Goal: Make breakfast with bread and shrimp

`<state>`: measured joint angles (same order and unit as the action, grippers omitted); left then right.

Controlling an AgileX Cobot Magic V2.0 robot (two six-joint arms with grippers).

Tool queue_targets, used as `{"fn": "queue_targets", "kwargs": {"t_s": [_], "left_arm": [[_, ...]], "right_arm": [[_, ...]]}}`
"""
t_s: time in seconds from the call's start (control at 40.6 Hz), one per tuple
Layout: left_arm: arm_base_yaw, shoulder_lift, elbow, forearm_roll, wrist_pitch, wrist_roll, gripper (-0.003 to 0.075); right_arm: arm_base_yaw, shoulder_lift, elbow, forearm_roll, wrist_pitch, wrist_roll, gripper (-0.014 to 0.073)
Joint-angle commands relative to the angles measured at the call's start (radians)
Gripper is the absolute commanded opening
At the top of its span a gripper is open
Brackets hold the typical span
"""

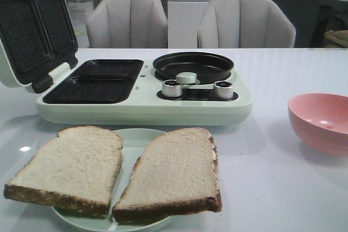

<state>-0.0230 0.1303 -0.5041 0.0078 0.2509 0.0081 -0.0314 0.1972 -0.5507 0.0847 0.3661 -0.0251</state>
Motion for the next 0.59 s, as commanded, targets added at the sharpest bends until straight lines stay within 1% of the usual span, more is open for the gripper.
{"fn": "queue_targets", "kwargs": {"t_s": [0.0,0.247,0.345,0.567], "left_arm": [[-0.007,0.088,-0.092,0.007,0.034,-0.008,0.0101],[-0.007,0.220,-0.095,0.002,0.200,-0.008,0.0101],[-0.007,0.261,-0.081,-0.031,0.243,-0.008,0.0101],[-0.007,0.318,-0.053,-0.042,0.227,-0.008,0.0102]], "right_arm": [[-0.004,0.093,-0.086,-0.001,0.023,-0.004,0.0035],[-0.004,0.255,-0.093,-0.001,0.175,-0.004,0.0035],[-0.004,0.315,-0.093,-0.001,0.187,-0.004,0.0035],[-0.004,0.401,-0.093,0.000,0.209,-0.004,0.0035]]}}
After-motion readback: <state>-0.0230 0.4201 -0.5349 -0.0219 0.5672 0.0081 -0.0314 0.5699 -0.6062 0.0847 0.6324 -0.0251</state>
